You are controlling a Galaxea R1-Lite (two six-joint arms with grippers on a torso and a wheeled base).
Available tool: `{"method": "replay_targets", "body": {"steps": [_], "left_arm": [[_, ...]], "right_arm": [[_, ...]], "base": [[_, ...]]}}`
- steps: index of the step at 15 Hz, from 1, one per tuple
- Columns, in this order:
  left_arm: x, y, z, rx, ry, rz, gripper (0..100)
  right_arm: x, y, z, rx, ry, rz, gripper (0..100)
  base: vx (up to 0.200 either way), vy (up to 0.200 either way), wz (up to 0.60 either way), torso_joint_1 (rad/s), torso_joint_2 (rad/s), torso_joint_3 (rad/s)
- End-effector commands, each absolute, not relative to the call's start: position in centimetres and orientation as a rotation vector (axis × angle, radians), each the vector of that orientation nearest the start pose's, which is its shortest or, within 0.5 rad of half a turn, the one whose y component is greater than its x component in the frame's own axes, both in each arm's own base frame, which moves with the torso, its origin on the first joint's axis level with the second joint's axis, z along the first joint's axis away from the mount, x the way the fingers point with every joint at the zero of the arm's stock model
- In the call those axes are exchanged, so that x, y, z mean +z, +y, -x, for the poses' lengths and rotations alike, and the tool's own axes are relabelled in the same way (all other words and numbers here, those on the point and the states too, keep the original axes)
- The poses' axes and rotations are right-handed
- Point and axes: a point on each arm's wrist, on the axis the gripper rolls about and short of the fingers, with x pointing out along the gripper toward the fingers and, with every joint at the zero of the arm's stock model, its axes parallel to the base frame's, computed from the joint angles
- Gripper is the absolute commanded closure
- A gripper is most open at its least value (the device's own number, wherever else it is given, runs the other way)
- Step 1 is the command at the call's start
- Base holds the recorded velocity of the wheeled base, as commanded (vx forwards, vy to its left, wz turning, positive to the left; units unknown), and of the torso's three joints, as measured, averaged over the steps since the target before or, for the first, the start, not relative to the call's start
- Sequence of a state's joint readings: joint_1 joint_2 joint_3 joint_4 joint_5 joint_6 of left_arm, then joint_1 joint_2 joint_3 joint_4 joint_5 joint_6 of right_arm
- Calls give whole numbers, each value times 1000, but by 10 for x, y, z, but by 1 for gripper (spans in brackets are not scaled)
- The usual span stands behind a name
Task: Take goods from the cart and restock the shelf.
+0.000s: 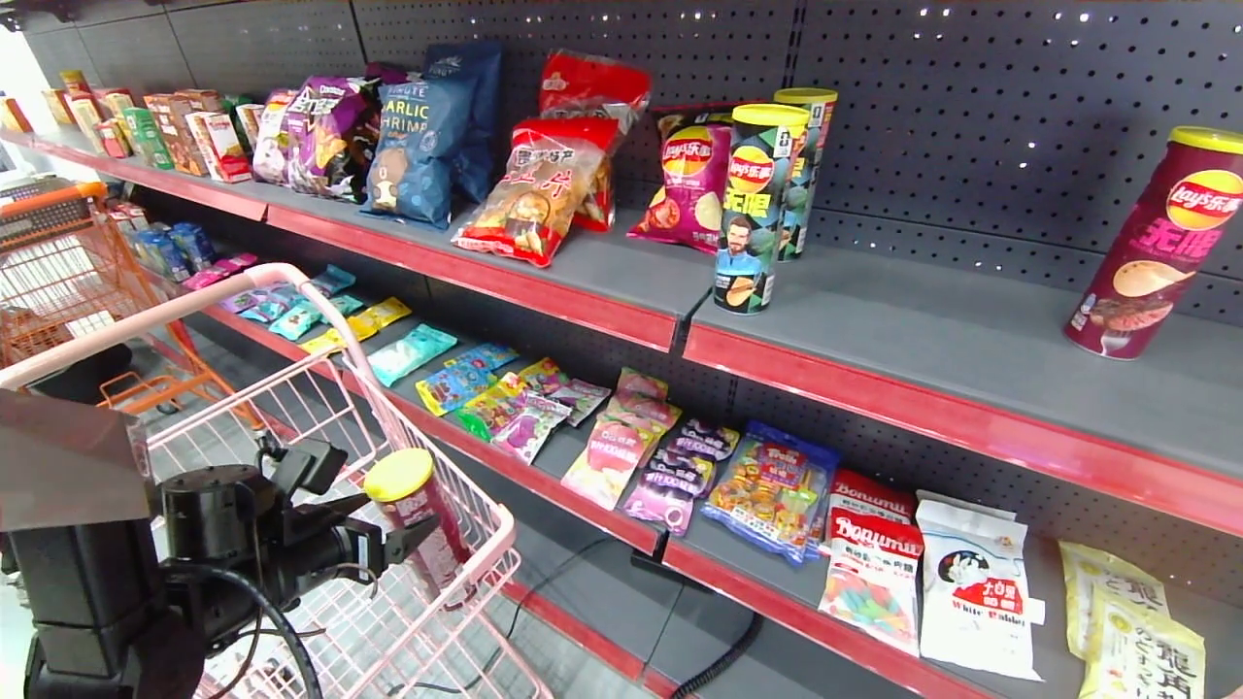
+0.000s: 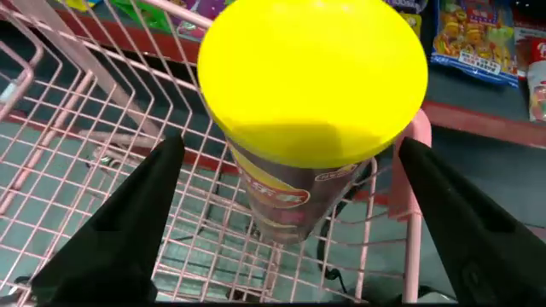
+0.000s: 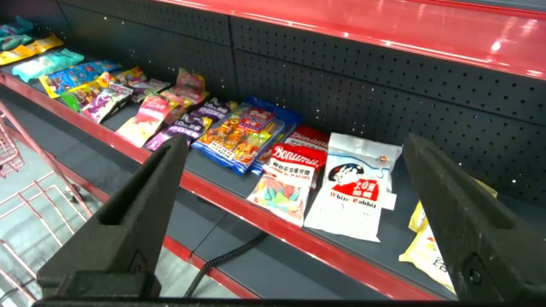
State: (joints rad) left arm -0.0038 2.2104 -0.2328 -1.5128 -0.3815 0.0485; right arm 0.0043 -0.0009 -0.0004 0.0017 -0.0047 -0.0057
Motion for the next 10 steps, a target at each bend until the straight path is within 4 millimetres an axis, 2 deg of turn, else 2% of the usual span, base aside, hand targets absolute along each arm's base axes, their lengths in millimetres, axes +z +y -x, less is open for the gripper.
{"method": "replay_targets", "body": {"steps": [1, 4, 10], "left_arm": [[-4, -10, -275, -403, 465, 43, 0], [-4, -11, -290, -467, 408, -10, 0], [-12, -15, -296, -554, 395, -39, 0]], "right_arm": [[75, 0, 23, 0, 2, 6, 0], [76, 0, 23, 0, 0, 8, 0], [75, 0, 23, 0, 2, 8, 0]], "base": [[0, 0, 0, 0, 0, 0], [0, 0, 0, 0, 0, 0], [0, 0, 0, 0, 0, 0]]}}
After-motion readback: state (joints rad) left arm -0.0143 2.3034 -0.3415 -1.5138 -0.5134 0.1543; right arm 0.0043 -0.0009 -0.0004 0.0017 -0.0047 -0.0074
